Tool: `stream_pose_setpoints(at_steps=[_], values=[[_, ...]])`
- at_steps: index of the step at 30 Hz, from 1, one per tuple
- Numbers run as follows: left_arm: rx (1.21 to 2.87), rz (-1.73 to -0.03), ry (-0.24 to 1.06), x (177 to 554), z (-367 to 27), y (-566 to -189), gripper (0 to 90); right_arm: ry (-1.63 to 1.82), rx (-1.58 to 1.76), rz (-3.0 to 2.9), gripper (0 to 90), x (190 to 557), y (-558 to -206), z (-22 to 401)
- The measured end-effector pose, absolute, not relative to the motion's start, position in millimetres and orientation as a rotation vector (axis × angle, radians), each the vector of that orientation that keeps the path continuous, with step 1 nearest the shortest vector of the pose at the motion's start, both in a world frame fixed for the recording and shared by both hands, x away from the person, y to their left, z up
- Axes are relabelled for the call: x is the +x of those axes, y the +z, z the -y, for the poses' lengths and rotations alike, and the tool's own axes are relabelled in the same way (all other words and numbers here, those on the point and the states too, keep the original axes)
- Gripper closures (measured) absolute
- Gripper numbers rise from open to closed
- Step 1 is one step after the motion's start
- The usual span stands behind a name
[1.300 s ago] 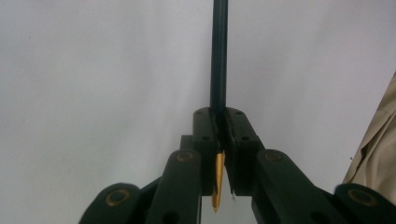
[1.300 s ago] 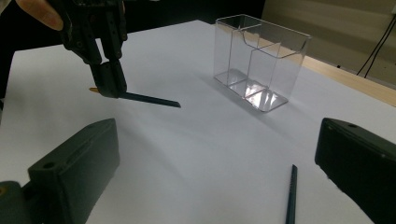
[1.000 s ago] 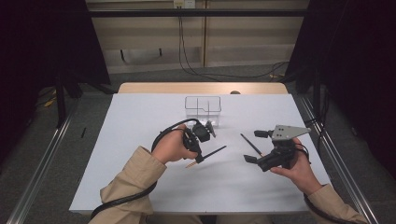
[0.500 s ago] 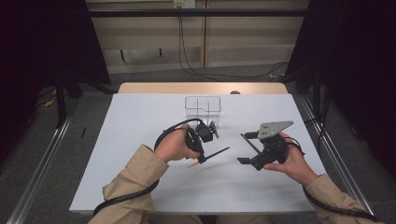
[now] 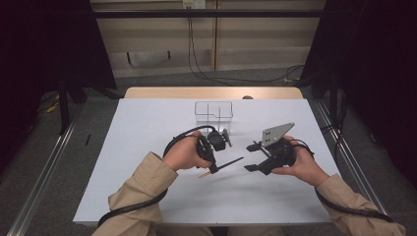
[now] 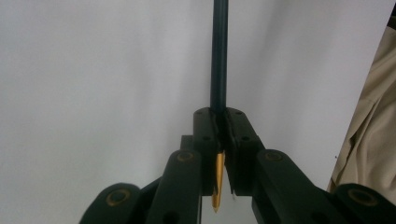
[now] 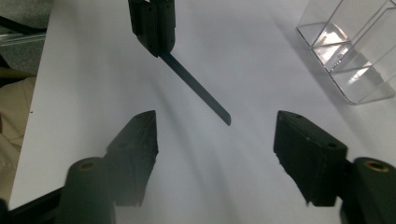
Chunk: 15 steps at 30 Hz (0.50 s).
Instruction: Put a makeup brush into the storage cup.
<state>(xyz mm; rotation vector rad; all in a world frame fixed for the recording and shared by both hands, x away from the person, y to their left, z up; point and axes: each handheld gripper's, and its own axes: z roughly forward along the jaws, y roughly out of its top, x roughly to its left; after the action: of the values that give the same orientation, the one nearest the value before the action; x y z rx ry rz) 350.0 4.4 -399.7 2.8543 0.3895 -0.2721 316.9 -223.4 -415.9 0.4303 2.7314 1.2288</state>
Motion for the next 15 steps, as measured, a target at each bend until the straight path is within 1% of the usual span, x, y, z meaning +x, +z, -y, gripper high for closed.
stream_pose_setpoints(at_steps=[3, 4, 5, 10, 15], values=[[2.853, -0.382, -0.277, 350, -3, -400, 84.2, 1.232, 0.402, -2.733, 37.8, 318, -414, 221], [2.842, -0.401, -0.280, 349, -3, -400, 84.2, 1.235, 0.380, -2.737, 42.9, 318, -413, 219], [2.856, -0.371, -0.279, 350, -2, -400, 84.2, 1.239, 0.355, -2.747, 45.8, 318, -413, 218], [2.849, -0.350, -0.289, 349, 1, -401, 84.2, 1.203, 0.297, -2.775, 46.4, 320, -414, 209], [2.838, -0.356, -0.298, 348, 3, -401, 84.2, 1.173, 0.229, -2.796, 51.8, 320, -416, 201]])
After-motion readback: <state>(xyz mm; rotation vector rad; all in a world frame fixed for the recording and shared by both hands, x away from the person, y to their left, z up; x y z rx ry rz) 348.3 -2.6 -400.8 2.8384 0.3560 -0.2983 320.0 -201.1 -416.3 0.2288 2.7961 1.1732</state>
